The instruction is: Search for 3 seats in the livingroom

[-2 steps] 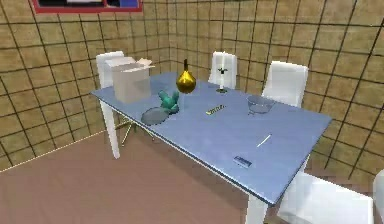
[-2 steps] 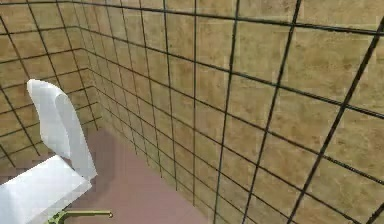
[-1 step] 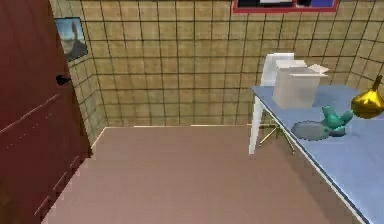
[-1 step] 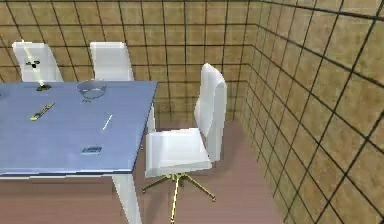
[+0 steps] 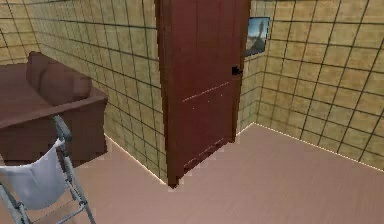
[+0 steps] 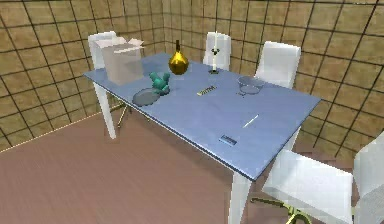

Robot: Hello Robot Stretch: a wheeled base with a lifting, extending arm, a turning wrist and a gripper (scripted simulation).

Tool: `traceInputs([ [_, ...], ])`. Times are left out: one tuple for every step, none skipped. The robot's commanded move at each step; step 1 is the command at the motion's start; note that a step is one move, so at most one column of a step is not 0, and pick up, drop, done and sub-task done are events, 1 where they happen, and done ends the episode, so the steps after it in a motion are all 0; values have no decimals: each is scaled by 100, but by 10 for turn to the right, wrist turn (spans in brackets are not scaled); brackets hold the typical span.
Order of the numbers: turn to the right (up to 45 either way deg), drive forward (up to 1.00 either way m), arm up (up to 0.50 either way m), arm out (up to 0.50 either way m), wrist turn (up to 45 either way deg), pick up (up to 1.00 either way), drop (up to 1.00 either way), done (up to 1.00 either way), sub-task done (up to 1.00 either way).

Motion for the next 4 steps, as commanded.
traceInputs([
  [-120,0,0,0,0,0,0,0,0],
  [0,100,0,0,0,0,0,0,0],
  [-210,0,0,0,0,0,0,0,0],
  [0,5,0,0,0,0,0,0,0],
])
